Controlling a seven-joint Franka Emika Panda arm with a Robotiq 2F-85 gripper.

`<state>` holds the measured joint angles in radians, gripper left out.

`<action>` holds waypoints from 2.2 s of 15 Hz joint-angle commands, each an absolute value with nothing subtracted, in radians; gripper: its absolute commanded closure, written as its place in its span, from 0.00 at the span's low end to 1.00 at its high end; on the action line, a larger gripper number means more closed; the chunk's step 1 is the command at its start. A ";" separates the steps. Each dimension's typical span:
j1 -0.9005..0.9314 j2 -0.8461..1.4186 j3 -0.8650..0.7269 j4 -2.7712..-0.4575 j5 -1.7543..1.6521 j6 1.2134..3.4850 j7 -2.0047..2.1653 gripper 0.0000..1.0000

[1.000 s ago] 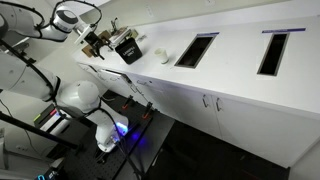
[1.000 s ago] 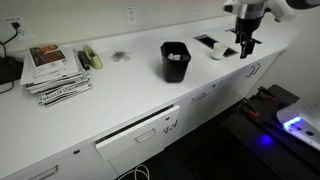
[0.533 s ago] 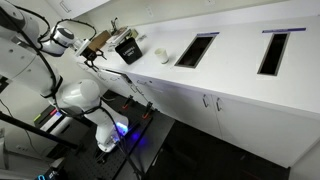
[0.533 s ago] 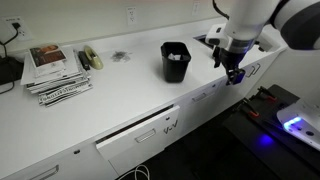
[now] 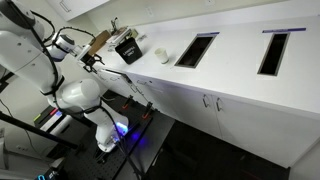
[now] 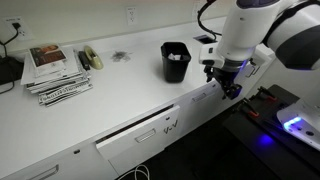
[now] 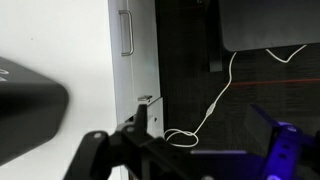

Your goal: Open the second drawer from the right

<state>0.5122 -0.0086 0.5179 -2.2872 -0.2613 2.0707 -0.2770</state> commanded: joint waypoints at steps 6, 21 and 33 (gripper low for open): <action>0.534 0.081 0.537 -2.243 -0.357 2.101 -0.200 0.00; 1.071 0.711 0.304 -1.755 -0.991 2.090 0.312 0.00; 1.198 0.793 0.225 -1.684 -1.077 2.068 0.445 0.00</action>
